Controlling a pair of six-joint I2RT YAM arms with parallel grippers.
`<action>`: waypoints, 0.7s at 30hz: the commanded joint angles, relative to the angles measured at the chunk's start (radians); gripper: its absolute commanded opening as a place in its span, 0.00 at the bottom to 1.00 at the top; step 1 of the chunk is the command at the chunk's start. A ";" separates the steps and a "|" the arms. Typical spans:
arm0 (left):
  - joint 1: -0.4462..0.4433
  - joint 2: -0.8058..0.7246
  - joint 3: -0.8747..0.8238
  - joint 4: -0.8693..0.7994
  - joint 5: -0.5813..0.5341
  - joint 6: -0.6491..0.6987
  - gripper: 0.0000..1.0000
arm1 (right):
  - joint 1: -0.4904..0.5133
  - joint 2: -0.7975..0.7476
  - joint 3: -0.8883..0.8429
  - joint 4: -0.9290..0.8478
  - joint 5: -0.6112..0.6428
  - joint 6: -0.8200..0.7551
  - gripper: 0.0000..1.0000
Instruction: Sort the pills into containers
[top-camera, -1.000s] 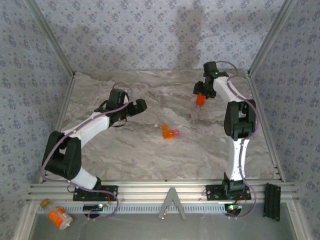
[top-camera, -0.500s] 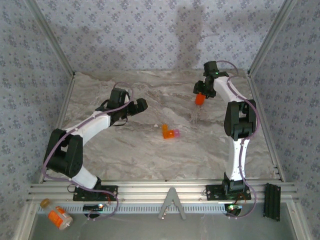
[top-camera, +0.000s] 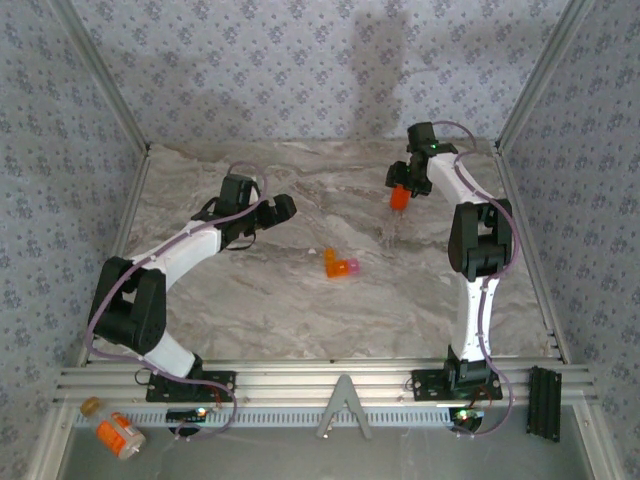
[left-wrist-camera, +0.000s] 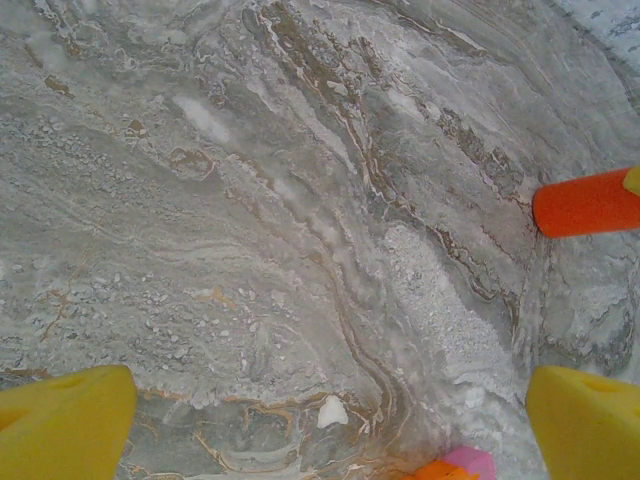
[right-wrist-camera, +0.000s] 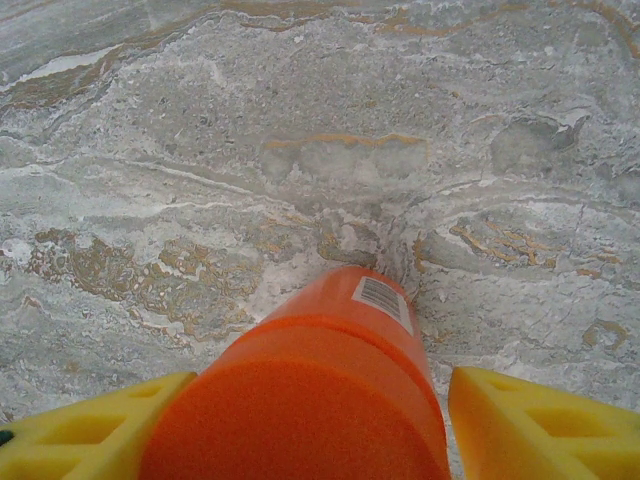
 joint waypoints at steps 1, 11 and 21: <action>0.000 0.005 0.028 0.015 0.012 -0.008 1.00 | -0.006 0.014 0.003 0.000 -0.012 0.013 0.70; 0.000 0.006 0.028 0.019 0.011 -0.014 1.00 | -0.004 0.029 -0.005 0.008 -0.023 0.013 0.62; 0.002 -0.007 0.058 -0.006 0.002 0.075 1.00 | 0.008 -0.038 -0.016 0.031 -0.070 0.022 0.41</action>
